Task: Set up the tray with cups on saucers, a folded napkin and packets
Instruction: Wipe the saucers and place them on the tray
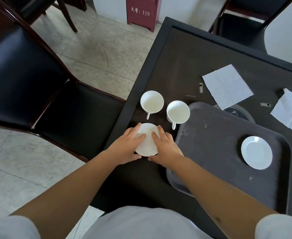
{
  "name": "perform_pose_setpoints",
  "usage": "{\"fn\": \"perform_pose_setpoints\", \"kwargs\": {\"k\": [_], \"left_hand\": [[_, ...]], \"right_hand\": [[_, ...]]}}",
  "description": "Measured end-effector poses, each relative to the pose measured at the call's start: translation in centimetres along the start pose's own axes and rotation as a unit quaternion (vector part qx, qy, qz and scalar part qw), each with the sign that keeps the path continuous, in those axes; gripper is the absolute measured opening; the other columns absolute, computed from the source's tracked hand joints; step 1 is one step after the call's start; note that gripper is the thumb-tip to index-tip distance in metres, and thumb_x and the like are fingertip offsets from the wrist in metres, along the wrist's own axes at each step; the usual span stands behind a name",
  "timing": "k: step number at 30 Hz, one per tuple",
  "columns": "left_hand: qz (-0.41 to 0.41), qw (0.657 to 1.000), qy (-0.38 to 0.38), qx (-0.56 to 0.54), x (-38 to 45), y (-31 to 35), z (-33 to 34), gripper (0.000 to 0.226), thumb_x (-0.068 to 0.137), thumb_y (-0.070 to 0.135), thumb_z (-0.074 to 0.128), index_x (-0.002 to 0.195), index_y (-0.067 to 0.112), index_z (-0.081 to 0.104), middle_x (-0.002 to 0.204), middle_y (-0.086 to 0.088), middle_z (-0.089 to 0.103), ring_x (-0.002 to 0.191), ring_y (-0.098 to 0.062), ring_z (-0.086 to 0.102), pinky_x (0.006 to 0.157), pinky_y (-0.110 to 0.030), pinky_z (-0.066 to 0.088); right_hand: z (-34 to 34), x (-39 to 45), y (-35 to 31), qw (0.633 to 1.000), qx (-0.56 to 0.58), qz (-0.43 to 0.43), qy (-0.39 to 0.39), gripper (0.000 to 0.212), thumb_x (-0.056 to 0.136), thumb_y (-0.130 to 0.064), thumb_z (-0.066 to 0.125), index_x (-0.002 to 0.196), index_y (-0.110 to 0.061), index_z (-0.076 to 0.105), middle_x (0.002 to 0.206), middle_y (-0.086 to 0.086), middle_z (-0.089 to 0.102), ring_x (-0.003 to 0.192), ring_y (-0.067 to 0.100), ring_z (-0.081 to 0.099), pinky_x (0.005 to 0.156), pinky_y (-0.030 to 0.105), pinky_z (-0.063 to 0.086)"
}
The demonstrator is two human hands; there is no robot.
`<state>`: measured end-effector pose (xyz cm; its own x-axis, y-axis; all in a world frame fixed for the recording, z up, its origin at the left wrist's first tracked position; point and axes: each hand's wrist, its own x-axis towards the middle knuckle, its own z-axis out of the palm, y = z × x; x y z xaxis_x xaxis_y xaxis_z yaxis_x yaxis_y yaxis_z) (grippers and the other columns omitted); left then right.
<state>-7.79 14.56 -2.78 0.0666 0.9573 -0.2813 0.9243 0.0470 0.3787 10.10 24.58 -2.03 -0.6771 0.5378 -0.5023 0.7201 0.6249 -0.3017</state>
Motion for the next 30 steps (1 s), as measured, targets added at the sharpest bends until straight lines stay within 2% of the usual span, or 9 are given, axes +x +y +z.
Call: {"fn": "perform_pose_setpoints", "kwargs": {"k": [8,11,18,26,30], "left_hand": [[-0.066,0.998,0.001,-0.026,-0.6,2.0,0.6,0.084,0.079,0.041,0.076,0.146,0.021,0.030,0.161,-0.006,-0.001,0.140,-0.031,0.017,0.096,-0.043,0.047],[-0.080,0.997,-0.003,-0.020,-1.2,2.9,0.4,0.083,0.079,0.043,0.075,0.146,0.024,0.030,0.160,-0.004,-0.001,0.138,-0.028,0.018,0.093,-0.039,0.049],[-0.092,0.996,-0.007,-0.007,-3.2,5.8,0.0,0.083,0.080,0.049,0.071,0.146,0.028,0.025,0.159,-0.001,-0.005,0.138,-0.025,0.016,0.096,-0.038,0.046],[-0.067,0.998,0.018,-0.001,-4.0,10.5,-0.4,0.083,0.075,0.050,0.075,0.140,0.032,0.028,0.156,0.006,-0.006,0.137,-0.023,0.015,0.088,-0.036,0.050],[-0.032,0.999,0.037,0.001,-4.0,13.1,-0.4,0.078,0.071,0.049,0.076,0.133,0.031,0.031,0.156,0.004,-0.004,0.134,-0.023,0.017,0.084,-0.037,0.050]], "right_hand": [[0.1,-0.4,-0.2,1.000,0.023,0.010,-0.007,0.105,0.073,-0.044,0.078,0.151,-0.027,0.010,0.158,-0.003,-0.010,0.137,0.025,0.007,0.102,0.045,0.040],[0.3,-1.2,-0.2,1.000,0.027,0.006,-0.008,0.104,0.074,-0.045,0.077,0.150,-0.029,0.009,0.155,-0.008,-0.009,0.137,0.025,0.006,0.103,0.045,0.040],[0.6,-4.4,0.5,0.999,0.032,-0.015,-0.003,0.103,0.074,-0.048,0.076,0.149,-0.032,0.008,0.155,-0.011,-0.013,0.141,0.025,-0.002,0.108,0.047,0.035],[-0.1,-9.8,2.7,0.998,0.050,-0.014,0.039,0.096,0.077,-0.049,0.072,0.150,-0.033,0.012,0.159,-0.008,-0.010,0.142,0.022,0.000,0.107,0.045,0.038],[-0.3,-12.7,4.2,0.997,0.056,0.000,0.058,0.097,0.075,-0.049,0.074,0.150,-0.033,0.014,0.159,-0.008,-0.008,0.142,0.022,0.000,0.108,0.045,0.037]]}}
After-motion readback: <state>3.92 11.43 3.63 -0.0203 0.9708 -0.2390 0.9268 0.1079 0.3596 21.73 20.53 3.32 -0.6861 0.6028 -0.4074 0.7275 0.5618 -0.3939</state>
